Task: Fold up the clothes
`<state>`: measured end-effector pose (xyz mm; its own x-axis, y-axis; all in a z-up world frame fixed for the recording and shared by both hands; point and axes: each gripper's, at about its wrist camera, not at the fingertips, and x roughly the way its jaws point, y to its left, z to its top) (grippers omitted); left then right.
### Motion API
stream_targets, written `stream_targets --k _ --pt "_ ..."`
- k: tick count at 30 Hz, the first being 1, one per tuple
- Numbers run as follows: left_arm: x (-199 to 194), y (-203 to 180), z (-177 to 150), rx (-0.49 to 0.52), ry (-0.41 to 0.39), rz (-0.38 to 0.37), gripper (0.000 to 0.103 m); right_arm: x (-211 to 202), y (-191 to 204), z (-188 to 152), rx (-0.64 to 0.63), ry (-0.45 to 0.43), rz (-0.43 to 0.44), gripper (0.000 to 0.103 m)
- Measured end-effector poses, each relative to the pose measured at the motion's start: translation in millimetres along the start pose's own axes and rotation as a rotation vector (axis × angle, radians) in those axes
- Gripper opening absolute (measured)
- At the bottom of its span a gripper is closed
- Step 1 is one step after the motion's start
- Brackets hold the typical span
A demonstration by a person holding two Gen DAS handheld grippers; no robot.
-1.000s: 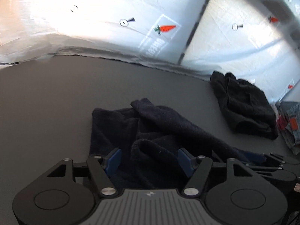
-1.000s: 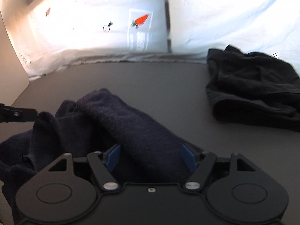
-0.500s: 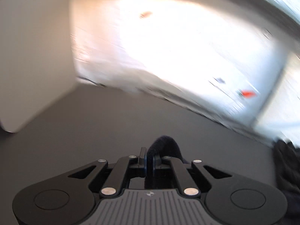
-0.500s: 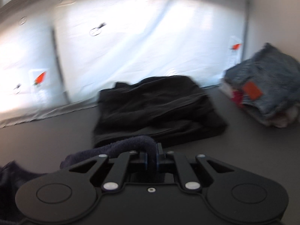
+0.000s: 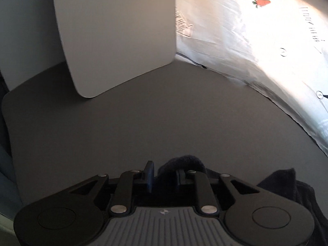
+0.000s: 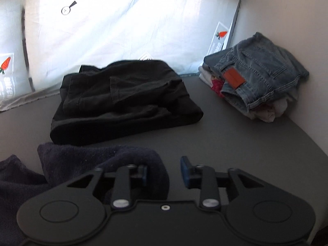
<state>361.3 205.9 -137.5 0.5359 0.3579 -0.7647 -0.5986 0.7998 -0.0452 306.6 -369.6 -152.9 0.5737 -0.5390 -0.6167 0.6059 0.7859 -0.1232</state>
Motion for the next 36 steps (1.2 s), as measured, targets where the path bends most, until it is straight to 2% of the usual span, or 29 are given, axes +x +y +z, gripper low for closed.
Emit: stream_targets --k 3,5,7,9,11,13,15,17,18,20,22,24,25,30,34,36 --pt "-6.8 -31.3 -4.0 0.122 -0.03 -0.082 0.033 -8.3 5.8 9.9 0.016 -0.033 0.053 0.044" --pt "-7.6 -51.9 -5.3 0.197 -0.048 -0.16 0.045 -8.4 17.2 16.0 -0.003 -0.042 0.123 0.044" --pt "-6.4 -78.0 -4.9 0.284 -0.058 -0.239 0.052 -6.4 34.0 20.3 -0.046 -0.044 0.213 0.044" --pt "-5.2 -104.5 -4.5 0.371 -0.068 -0.317 0.053 -5.4 55.7 22.3 -0.11 -0.049 0.279 0.044" --pt "-4.1 -127.7 -4.7 0.452 -0.087 -0.372 0.064 -4.1 78.4 23.0 -0.176 -0.054 0.332 0.044" --pt "3.1 -151.2 -1.5 0.511 -0.08 -0.418 0.067 -1.2 98.9 22.4 -0.23 -0.053 0.376 0.045" --pt "14.6 -172.6 0.0 0.564 -0.058 -0.451 0.067 1.5 119.5 21.1 -0.299 -0.058 0.382 0.047" --pt "29.5 -187.6 -2.8 0.613 -0.038 -0.443 0.067 4.2 133.6 20.2 -0.378 -0.082 0.33 0.049" --pt "34.6 -193.1 -5.3 0.63 -0.027 -0.436 0.067 6.4 133.3 21.2 -0.383 -0.099 0.277 0.049" --pt "45.9 -201.7 -8.6 0.653 0.0 -0.419 0.067 15.6 115.0 27.1 -0.308 -0.098 0.167 0.049" --pt "57.5 -205.4 -11.1 0.659 0.031 -0.407 0.067 31.0 84.4 32.5 -0.208 -0.042 0.073 0.052" --pt "66.1 -204.5 -15.7 0.651 0.06 -0.401 0.067 49.9 53.2 33.2 -0.162 0.061 -0.018 0.062" --pt "68.4 -200.8 -17.8 0.636 0.072 -0.393 0.067 54.1 41.8 31.9 -0.155 0.105 -0.021 0.061" --pt "73.5 -182.9 -25.9 0.559 0.134 -0.388 0.067 44.9 -8.7 22.1 -0.048 0.223 0.084 0.062" --pt "68.2 -174.0 -28.3 0.538 0.139 -0.38 0.067 13.7 -21.1 28.6 0.089 0.167 0.151 0.062" --pt "66.9 -171.8 -27.9 0.535 0.145 -0.388 0.067 2.7 -19.1 35.8 0.117 0.125 0.183 0.062"
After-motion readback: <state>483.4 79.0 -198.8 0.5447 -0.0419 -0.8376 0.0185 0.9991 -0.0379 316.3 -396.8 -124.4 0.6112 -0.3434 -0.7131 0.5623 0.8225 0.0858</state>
